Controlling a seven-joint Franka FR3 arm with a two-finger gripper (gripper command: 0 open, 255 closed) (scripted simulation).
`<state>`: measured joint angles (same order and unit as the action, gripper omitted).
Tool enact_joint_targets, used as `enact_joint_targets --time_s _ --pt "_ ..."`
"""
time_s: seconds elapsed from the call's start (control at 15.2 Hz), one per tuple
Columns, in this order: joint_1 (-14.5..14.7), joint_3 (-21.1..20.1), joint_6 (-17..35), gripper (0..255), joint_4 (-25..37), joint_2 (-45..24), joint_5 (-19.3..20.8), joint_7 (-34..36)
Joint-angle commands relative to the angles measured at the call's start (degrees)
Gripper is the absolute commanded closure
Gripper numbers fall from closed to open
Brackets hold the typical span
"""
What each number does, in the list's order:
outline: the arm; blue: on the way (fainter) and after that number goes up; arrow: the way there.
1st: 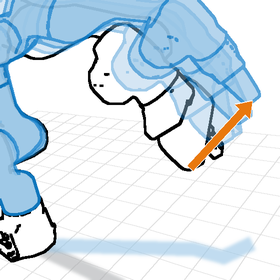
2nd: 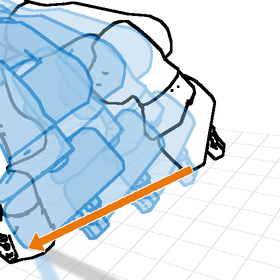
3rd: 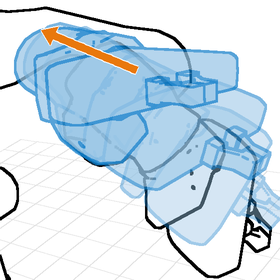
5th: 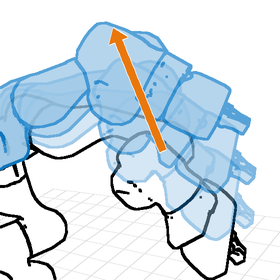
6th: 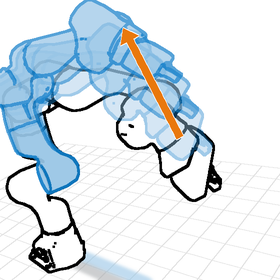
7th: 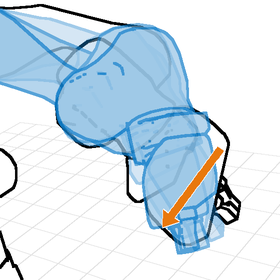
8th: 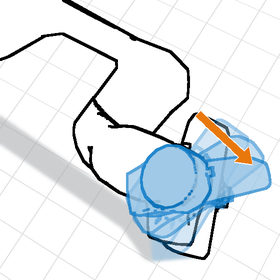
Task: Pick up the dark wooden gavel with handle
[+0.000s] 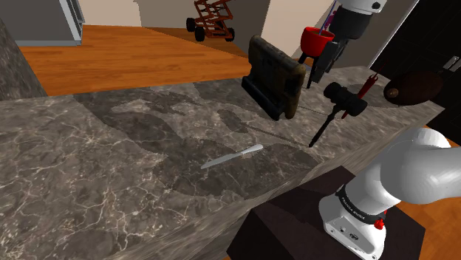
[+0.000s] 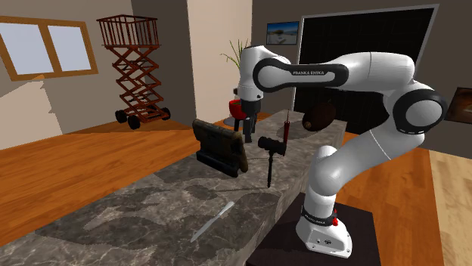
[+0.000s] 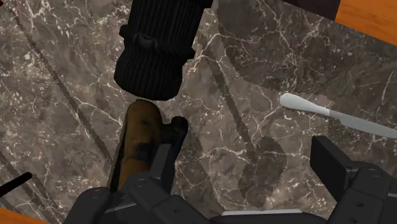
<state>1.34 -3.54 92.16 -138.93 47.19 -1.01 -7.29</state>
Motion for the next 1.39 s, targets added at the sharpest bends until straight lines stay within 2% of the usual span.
enact_joint_targets --time_s 0.0,0.46,1.06,1.12,1.32 --pt "0.00 0.00 0.00 0 0.00 0.00 0.00 0.00" --pt "-5.47 7.97 -7.26 0 -3.42 5.26 2.62 -1.41" --pt "-5.66 8.24 -2.04 0 -9.96 6.58 2.91 -1.50" --pt "-5.66 8.23 -1.98 255 -9.98 6.55 2.90 -1.50" --pt "-5.66 8.24 -2.00 255 -9.97 6.55 2.91 -1.50"
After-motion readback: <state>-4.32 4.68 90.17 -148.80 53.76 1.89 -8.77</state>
